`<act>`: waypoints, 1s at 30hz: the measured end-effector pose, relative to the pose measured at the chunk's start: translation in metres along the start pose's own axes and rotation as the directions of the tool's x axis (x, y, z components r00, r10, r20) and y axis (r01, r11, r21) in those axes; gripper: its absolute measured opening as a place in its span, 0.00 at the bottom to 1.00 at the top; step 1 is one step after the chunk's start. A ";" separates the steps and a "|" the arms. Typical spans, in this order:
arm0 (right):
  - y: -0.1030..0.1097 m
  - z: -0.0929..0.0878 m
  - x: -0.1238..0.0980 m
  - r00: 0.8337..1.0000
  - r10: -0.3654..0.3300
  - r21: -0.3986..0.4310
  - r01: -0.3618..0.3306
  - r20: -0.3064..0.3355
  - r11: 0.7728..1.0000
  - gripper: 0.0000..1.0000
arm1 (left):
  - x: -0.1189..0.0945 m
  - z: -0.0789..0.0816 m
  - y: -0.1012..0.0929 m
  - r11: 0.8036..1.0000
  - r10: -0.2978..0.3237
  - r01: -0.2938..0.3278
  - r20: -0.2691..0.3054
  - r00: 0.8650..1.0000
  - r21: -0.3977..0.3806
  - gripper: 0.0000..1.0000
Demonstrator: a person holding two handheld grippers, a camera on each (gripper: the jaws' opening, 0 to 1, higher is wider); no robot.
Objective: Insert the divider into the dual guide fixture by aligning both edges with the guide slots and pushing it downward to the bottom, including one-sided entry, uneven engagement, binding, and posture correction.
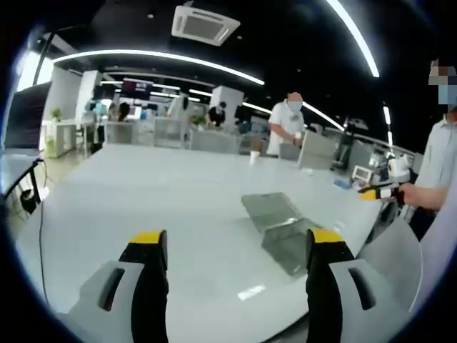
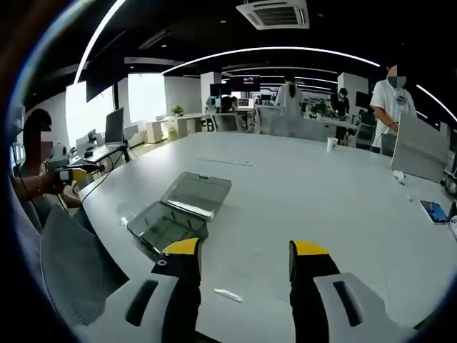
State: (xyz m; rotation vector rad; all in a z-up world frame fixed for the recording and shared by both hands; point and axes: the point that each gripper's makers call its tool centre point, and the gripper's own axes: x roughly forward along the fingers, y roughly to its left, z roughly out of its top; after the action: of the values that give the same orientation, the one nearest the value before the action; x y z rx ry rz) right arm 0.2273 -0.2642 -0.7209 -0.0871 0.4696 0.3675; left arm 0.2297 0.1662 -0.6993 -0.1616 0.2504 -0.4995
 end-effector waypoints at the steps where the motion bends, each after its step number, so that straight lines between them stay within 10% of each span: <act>1: 0.000 0.000 0.000 1.000 0.000 0.000 0.000 0.000 1.000 0.46 | 0.000 0.000 0.000 1.000 0.000 0.000 0.000 1.000 0.000 0.78; 30: -0.001 -0.001 0.001 1.000 -0.002 0.004 0.002 0.002 1.000 0.45 | 0.001 0.002 0.000 1.000 -0.001 0.001 0.001 1.000 -0.001 0.78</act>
State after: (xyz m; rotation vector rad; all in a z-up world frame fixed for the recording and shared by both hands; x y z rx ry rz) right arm 0.2286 -0.2649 -0.7221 -0.0834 0.4684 0.3645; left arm 0.2311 0.1658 -0.6975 -0.1630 0.2492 -0.5002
